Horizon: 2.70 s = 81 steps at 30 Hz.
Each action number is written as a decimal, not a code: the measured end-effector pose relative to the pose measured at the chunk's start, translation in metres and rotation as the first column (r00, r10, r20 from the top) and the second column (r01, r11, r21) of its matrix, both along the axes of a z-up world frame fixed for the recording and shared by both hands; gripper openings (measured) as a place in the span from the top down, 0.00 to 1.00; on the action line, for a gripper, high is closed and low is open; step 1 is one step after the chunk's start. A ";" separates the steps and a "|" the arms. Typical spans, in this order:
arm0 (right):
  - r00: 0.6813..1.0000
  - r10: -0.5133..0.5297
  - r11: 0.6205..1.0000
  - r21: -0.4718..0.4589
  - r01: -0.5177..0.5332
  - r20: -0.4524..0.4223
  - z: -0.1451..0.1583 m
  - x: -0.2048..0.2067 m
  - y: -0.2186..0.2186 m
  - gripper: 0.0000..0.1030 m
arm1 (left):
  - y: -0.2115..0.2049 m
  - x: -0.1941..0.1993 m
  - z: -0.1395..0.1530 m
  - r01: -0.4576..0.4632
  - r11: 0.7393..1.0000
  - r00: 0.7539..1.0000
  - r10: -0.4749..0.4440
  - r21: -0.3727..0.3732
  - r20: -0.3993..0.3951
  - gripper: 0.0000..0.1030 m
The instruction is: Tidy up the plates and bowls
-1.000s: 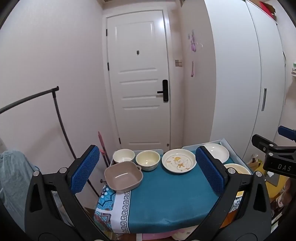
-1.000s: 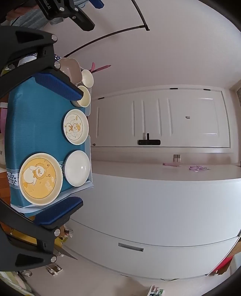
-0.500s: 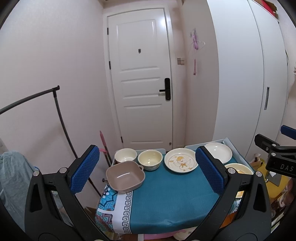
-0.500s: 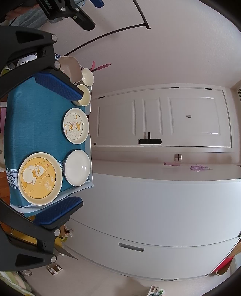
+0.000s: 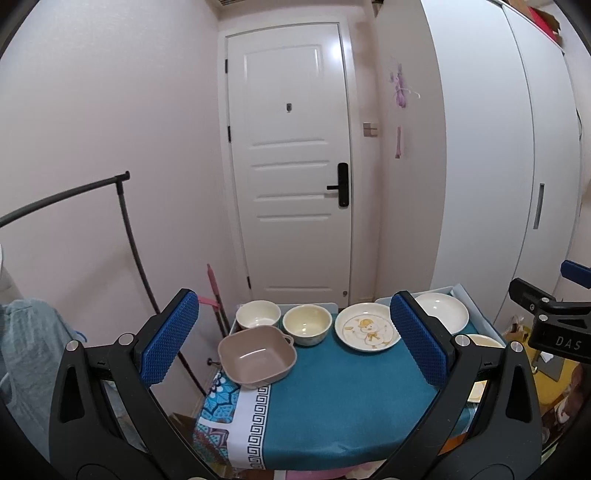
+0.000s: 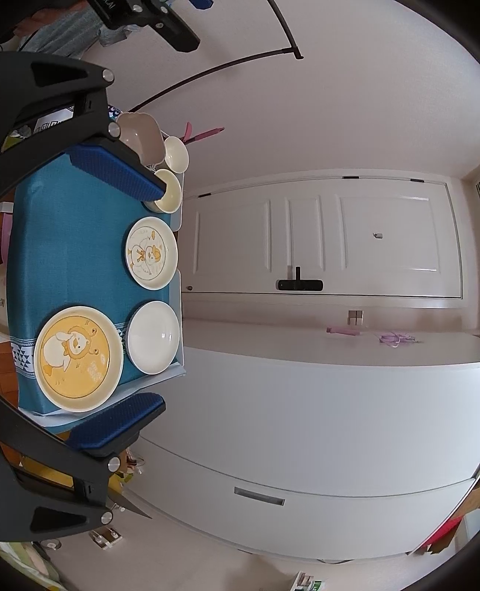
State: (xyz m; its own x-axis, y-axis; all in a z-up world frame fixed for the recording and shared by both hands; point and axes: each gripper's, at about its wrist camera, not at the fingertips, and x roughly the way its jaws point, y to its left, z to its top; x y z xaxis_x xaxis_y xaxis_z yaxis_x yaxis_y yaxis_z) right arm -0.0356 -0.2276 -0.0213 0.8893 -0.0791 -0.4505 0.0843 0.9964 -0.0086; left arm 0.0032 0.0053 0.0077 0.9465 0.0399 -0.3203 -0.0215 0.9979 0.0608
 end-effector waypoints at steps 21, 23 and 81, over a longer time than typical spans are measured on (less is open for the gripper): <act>1.000 0.011 1.000 -0.007 -0.011 0.003 -0.002 0.005 0.004 0.00 | 0.003 0.006 -0.002 0.016 1.000 1.000 -0.016 -0.001 -0.010 0.00; 1.000 0.012 1.000 -0.006 -0.012 0.003 -0.002 0.006 0.003 0.00 | 0.002 0.006 -0.003 0.014 1.000 1.000 -0.014 -0.001 -0.010 0.00; 0.922 -0.243 0.955 0.093 0.282 -0.302 -0.115 0.048 -0.129 0.00 | -0.122 0.174 -0.139 0.516 0.854 0.727 -0.477 -0.065 -0.494 0.00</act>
